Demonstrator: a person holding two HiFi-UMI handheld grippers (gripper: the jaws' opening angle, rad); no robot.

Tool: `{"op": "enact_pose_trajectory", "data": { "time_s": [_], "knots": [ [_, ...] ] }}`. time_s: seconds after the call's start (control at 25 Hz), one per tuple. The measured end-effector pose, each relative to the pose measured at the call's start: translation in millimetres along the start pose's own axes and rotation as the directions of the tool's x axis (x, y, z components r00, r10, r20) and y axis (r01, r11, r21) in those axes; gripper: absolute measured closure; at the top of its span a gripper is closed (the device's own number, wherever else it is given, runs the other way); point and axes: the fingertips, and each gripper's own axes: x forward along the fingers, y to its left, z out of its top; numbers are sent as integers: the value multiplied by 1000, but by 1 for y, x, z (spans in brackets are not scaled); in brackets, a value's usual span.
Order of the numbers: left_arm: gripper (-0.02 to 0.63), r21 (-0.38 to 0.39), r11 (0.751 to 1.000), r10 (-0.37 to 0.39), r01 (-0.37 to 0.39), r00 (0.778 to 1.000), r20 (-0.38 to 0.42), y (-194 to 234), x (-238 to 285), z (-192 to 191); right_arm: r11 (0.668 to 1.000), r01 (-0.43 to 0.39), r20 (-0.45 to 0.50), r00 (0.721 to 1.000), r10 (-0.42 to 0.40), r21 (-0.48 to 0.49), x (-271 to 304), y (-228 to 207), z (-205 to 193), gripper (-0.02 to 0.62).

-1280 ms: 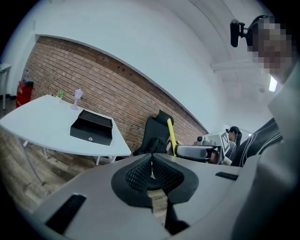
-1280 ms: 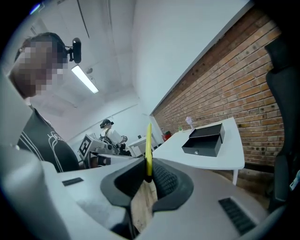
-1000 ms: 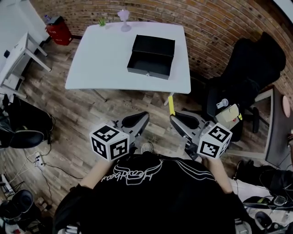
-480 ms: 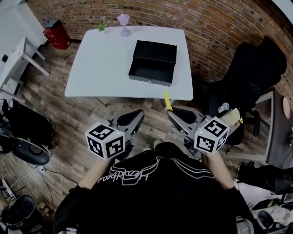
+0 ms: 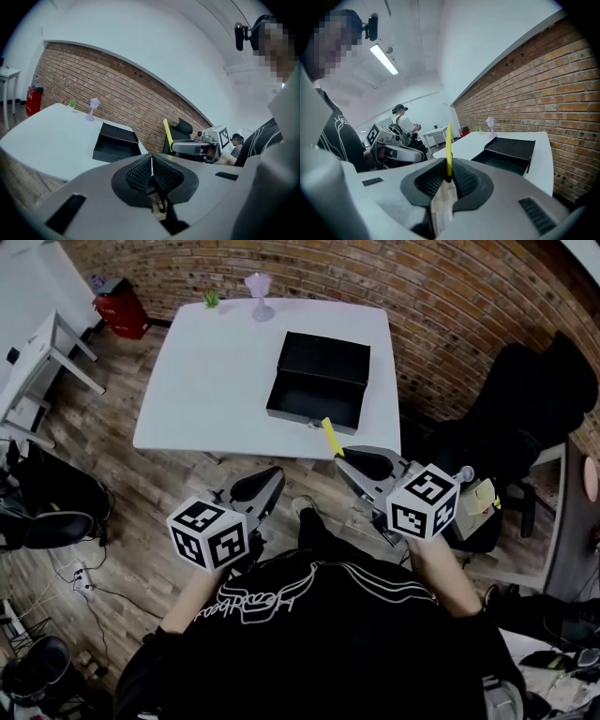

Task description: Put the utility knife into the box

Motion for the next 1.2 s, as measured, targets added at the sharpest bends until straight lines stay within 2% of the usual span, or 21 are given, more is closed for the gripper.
{"op": "enact_pose_trajectory", "data": {
  "time_s": [0.2, 0.4, 0.76, 0.88, 1.2],
  "knots": [
    [574, -31, 998, 54, -54, 998, 12, 27, 10, 15, 1000, -28, -41, 999, 29, 10, 30, -32, 8, 543],
    [574, -50, 995, 88, -87, 996, 20, 51, 20, 31, 999, -33, -117, 993, 30, -20, 65, -65, 10, 543],
    [574, -96, 985, 150, -145, 988, 47, 93, 32, 54, 996, -32, -277, 961, 7, -85, 120, -116, -4, 541],
    [574, -111, 981, 167, -160, 984, 57, 105, 35, 60, 992, -30, -336, 942, -14, -124, 135, -132, -14, 541],
    [574, -145, 970, 209, -197, 976, 68, 127, 46, 65, 982, -39, -491, 870, -56, -182, 163, -165, -53, 541]
  ]
}}
